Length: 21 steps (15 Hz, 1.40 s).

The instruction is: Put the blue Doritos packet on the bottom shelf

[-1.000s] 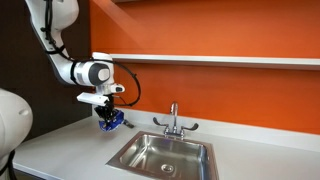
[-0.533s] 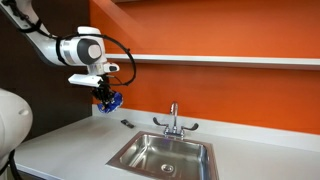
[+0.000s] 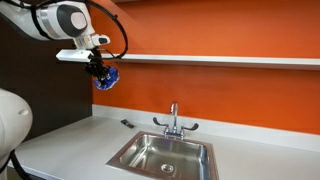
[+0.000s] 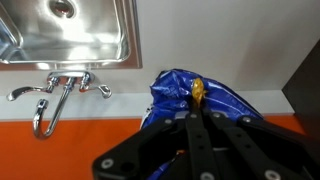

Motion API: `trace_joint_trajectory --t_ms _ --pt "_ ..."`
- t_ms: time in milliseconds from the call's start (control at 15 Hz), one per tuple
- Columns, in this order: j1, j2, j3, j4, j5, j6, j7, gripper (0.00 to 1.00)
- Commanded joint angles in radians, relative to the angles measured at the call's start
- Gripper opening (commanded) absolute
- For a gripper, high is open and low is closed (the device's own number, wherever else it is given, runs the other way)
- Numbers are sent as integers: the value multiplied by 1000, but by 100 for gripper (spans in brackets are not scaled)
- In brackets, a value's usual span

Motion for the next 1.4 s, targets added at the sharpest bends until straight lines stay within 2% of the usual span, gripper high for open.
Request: trace_joint_trajectory --t_ms 0,667,933,1333 --pt "-24 -94 37 36 -20 -46 34 1" --pt "-90 -84 64 272 -52 -63 32 1" --pt "-125 -14 70 385 -92 -119 23 1" --pt "-129 147 58 567 -126 -181 15 1"
